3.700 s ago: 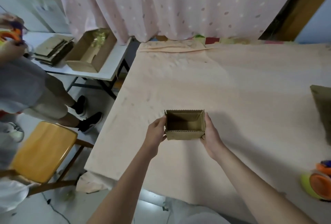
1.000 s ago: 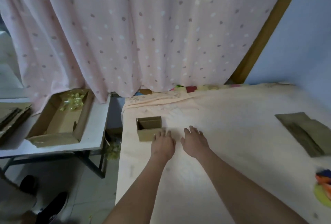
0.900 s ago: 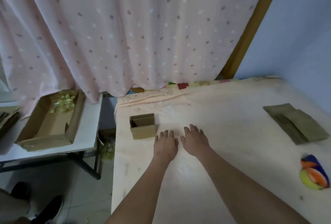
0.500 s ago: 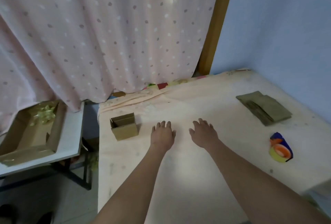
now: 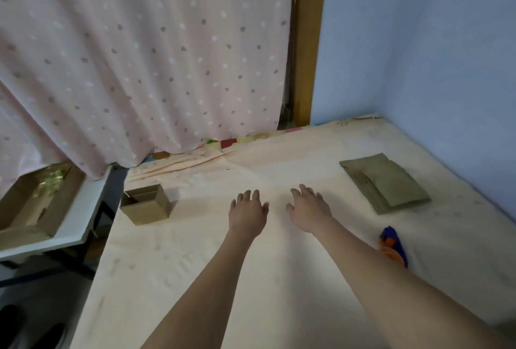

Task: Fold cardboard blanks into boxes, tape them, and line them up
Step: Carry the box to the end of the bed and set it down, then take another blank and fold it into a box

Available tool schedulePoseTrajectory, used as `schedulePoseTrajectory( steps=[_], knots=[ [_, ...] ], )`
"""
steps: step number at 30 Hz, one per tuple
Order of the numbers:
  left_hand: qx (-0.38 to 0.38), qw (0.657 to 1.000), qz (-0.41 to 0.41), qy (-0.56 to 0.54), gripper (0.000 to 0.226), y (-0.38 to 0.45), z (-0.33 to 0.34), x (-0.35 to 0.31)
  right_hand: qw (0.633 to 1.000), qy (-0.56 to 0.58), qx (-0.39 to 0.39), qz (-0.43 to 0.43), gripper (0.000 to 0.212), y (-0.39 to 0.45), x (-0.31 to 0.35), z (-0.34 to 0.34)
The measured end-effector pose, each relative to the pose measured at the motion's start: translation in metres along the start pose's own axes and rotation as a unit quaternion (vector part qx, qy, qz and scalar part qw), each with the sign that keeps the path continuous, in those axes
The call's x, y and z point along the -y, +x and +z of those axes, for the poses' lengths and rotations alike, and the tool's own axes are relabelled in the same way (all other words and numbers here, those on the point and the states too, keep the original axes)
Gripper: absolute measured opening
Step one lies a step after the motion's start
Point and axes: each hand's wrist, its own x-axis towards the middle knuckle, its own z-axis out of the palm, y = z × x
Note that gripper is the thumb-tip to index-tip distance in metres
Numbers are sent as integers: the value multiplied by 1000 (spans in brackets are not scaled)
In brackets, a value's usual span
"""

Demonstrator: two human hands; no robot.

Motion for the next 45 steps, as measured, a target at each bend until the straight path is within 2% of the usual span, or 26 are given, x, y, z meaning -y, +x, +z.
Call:
schedulePoseTrajectory(
  steps=[5, 11, 16, 27, 35, 45],
  knots=[
    [1, 1000, -18, -1, 55, -10, 9, -85, 1000, -11, 19, -3, 54, -20, -90, -25],
    [4, 1000, 6, 8, 55, -3, 18, -157, 999, -4, 30, 11, 55, -27, -149, -37],
    [-8, 999, 34, 11, 55, 21, 15, -185, 999, -13, -5, 38, 52, -25, -171, -58],
    [4, 997, 71, 5, 56, 43, 42, -235, 995, -34, 21, 95, 58, -23, -228, -59],
    [-6, 999, 33, 33, 56, 71, 44, -265, 999, -11, 16, 40, 58, 12, -264, -65],
    [-6, 998, -28, 55, 56, 87, 67, -381, 998, -6, 54, -27, 58, 36, -373, -79]
  ],
)
